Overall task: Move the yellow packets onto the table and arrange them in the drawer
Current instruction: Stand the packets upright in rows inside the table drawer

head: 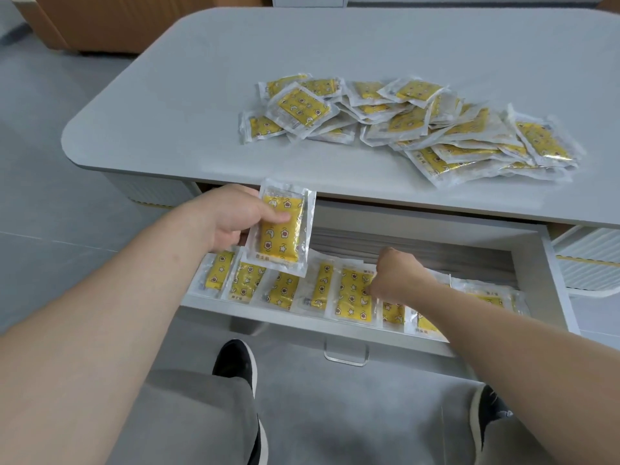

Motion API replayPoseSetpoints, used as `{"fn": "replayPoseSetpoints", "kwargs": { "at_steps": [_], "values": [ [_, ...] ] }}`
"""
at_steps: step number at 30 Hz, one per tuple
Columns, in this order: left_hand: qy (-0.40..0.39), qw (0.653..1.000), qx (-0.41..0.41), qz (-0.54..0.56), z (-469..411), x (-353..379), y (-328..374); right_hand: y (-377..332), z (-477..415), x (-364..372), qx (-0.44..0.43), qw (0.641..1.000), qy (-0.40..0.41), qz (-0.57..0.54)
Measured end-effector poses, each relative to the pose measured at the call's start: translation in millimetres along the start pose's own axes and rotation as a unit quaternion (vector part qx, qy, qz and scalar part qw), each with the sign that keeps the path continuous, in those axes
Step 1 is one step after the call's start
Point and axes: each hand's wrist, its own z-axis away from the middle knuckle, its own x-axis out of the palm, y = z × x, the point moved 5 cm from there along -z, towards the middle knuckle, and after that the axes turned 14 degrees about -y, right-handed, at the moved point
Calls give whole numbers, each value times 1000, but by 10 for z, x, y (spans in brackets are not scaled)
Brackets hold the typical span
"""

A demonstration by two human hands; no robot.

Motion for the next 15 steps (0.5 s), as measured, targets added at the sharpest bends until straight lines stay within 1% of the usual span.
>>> {"fn": "replayPoseSetpoints", "kwargs": {
  "at_steps": [4,9,12,15],
  "values": [
    [17,999,-13,-27,-50,-43,-10,-176,29,-62,-37,999,6,6],
    [50,993,-37,-102,-166,-96,-94,-425,180,-205,-90,996,7,17],
    [30,993,-43,-105,-215,45,-80,-419,310,-345,-97,995,3,3],
    [-16,994,-37,-97,-265,297,10,-322,444,-467,-98,993,-33,-66]
  ]
}}
